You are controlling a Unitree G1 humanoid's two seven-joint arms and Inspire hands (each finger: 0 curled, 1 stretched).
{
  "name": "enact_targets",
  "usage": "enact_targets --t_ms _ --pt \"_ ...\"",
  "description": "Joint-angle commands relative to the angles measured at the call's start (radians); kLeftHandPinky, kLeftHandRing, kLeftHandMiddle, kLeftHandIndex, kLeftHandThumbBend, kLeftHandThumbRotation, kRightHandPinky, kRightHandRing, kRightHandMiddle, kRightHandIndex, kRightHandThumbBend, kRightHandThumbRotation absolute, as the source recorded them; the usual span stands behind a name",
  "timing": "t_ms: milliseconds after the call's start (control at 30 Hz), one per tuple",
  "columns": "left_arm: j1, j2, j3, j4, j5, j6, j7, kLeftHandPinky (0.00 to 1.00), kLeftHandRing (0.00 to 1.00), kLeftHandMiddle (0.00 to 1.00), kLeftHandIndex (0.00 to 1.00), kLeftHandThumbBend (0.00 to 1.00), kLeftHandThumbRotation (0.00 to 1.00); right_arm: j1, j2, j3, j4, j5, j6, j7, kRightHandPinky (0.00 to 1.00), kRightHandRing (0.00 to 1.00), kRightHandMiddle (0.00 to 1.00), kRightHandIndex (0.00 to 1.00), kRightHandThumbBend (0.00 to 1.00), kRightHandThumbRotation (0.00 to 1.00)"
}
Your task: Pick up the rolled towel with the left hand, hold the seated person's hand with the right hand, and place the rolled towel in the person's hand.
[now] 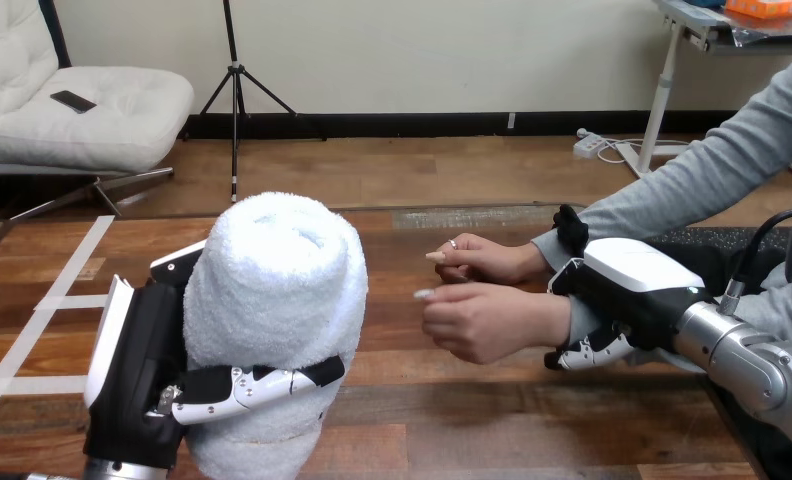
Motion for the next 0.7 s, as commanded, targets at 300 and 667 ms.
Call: enact_targets --t_ms 300,667 --pt "-0.05 0.0 0.019 -0.022 0.006 -0.034 0.008 0.23 0.28 0.35 0.37 0.65 0.0 -0.058 0.001 -0.022 0.008 0.035 -0.036 -0.019 0.24 0.29 0.35 0.36 0.54 0.18" --pt "-0.047 0.0 0.018 -0.025 -0.004 -0.024 0.004 0.23 0.29 0.35 0.37 0.66 0.0 -0.059 0.003 -0.019 0.017 0.043 -0.035 -0.019 0.23 0.28 0.34 0.34 0.52 0.16"
